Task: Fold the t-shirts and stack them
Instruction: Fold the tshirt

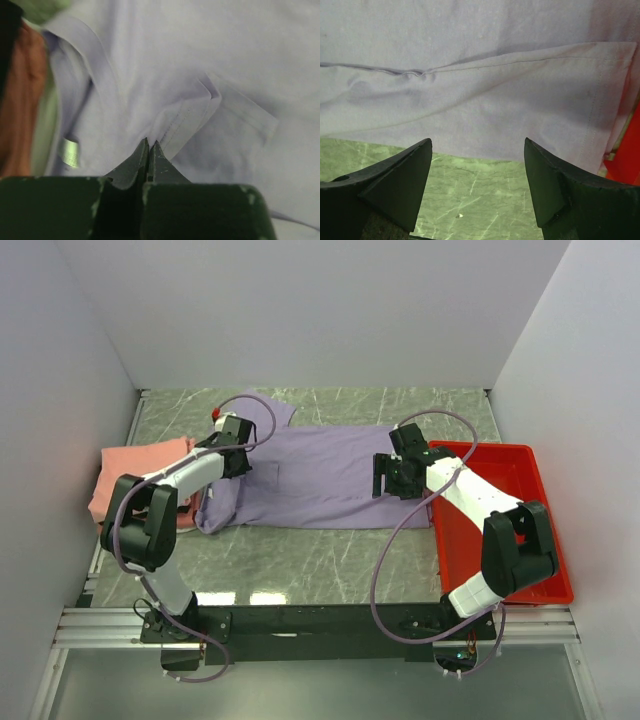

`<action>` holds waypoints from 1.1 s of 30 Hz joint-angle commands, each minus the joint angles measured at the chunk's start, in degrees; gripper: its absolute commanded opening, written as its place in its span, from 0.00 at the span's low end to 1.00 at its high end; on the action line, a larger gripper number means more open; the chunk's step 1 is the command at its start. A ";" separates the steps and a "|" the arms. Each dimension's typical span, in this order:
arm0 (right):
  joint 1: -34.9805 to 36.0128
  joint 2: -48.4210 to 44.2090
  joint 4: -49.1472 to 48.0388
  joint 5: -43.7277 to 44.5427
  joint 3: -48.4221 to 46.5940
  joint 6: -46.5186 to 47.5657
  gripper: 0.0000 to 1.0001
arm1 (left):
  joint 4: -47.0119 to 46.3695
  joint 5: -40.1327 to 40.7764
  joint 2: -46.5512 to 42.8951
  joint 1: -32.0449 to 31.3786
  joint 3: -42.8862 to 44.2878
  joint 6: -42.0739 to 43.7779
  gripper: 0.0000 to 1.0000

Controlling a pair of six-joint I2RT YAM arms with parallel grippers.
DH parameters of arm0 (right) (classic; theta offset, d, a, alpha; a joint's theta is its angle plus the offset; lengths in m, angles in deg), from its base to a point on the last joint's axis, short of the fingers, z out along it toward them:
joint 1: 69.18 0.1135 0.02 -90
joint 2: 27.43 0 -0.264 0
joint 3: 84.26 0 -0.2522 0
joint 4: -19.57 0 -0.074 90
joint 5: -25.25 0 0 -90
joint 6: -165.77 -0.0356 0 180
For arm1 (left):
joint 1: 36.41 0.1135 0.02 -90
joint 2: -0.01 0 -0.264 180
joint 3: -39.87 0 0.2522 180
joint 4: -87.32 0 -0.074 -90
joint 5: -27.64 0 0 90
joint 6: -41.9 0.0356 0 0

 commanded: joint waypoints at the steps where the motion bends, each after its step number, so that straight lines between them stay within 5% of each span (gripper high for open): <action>1: 0.38 0.14 -1.69 -0.13 -0.02 0.88 0.80 | -1.68 1.36 0.35 1.36 3.51 6.51 0.01; 13: 0.38 -0.03 -1.25 0.75 0.15 0.96 0.80 | -0.02 4.26 7.12 6.72 9.84 12.33 0.02; 16: 0.29 -0.12 -1.25 0.66 0.15 0.96 0.80 | 0.60 3.56 7.13 7.78 10.46 11.36 0.18; 17: 0.38 -0.12 -1.08 0.75 0.15 1.05 0.80 | 0.60 3.47 6.95 7.86 10.55 11.27 0.29; 18: 0.29 -0.29 -1.16 0.84 0.24 1.05 0.81 | 0.51 3.21 6.77 7.78 10.63 11.10 0.52; 22: 0.38 -0.65 -1.16 1.10 0.24 0.96 0.81 | 1.56 2.33 5.81 7.87 13.00 10.13 0.93; 24: 0.29 -1.08 -1.34 1.01 0.41 0.87 0.80 | 2.71 1.02 5.19 7.78 14.14 8.65 0.99; 33: 2.04 -4.25 -2.57 1.01 2.34 0.00 0.81 | 0.26 -7.25 -6.13 1.99 5.99 -1.37 0.99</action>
